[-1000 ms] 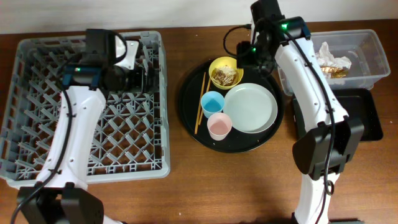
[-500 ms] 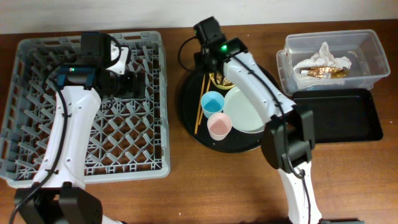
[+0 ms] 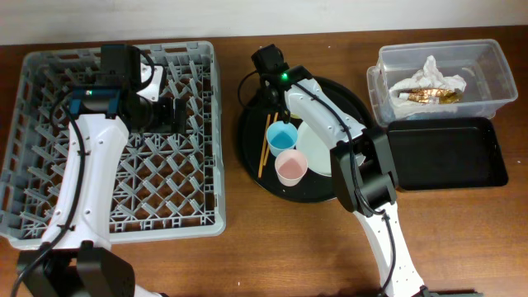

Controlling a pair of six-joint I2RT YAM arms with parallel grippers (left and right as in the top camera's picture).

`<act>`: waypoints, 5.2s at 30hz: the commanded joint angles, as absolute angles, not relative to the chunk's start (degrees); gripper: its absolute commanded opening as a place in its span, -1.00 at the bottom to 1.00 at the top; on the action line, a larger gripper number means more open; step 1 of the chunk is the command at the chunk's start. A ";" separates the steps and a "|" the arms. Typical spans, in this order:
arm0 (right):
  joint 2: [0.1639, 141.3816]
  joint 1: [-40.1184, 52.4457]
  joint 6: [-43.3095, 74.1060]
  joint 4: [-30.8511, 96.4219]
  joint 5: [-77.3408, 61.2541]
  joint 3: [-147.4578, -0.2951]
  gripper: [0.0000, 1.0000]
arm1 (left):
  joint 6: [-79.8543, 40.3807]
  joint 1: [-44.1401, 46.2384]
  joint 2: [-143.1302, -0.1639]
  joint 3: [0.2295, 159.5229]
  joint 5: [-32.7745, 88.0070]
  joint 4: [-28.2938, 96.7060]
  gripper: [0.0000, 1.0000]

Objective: Sort waste into correct bins and load items into the dishwasher rack
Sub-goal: 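Grasp the yellow bowl rim with the right gripper and lift it, then tip the yellow bowl over the black tray to dump the scraps, then return the yellow bowl to the round tray with the right gripper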

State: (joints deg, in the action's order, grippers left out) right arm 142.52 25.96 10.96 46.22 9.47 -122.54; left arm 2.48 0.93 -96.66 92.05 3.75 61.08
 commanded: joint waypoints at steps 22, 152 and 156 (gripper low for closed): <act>111.48 20.49 10.92 72.25 2.83 -122.98 -0.92 | 2.15 0.58 -96.77 92.88 2.11 60.73 0.98; 123.81 22.44 8.43 20.88 4.78 -92.44 -0.92 | 2.15 0.58 -96.77 92.88 2.09 60.53 0.98; 126.19 22.44 8.43 18.57 4.78 -92.44 -0.92 | 2.15 0.58 -96.77 92.88 2.11 60.53 0.98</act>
State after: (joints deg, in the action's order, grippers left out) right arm 125.47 22.55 8.56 19.66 3.66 -92.36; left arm 2.48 0.93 -96.66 92.05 2.28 60.62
